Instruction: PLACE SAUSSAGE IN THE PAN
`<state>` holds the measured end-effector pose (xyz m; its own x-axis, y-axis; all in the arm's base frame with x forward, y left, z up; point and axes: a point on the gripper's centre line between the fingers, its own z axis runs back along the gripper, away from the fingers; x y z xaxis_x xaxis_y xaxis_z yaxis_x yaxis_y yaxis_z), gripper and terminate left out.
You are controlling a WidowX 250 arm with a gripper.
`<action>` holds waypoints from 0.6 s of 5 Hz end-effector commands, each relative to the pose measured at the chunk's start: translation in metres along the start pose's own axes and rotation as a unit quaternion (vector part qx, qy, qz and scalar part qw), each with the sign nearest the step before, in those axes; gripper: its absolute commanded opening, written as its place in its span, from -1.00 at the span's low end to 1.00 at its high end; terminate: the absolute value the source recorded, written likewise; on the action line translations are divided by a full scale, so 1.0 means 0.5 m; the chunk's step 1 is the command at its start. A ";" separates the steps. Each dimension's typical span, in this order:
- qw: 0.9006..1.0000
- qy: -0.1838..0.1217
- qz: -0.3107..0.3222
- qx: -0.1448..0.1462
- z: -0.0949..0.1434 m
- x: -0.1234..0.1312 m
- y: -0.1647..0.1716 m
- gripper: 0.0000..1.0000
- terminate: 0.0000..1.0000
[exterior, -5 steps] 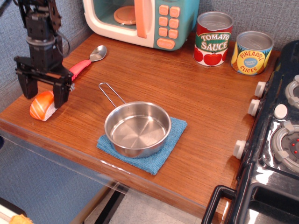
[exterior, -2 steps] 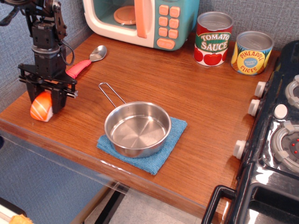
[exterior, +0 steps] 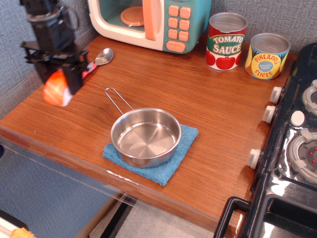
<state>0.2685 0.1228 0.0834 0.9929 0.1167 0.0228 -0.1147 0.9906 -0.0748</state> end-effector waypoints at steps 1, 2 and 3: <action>0.996 0.007 -0.092 0.023 -0.023 -0.006 -0.137 -1.00 -1.00; 0.990 0.015 -0.127 0.064 -0.079 -0.017 -0.182 -1.00 -1.00; 0.988 0.009 -0.133 0.074 -0.090 -0.012 -0.200 -1.00 -1.00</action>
<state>0.2766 0.0168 0.0371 0.9894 -0.1428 -0.0251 0.1442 0.9868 0.0732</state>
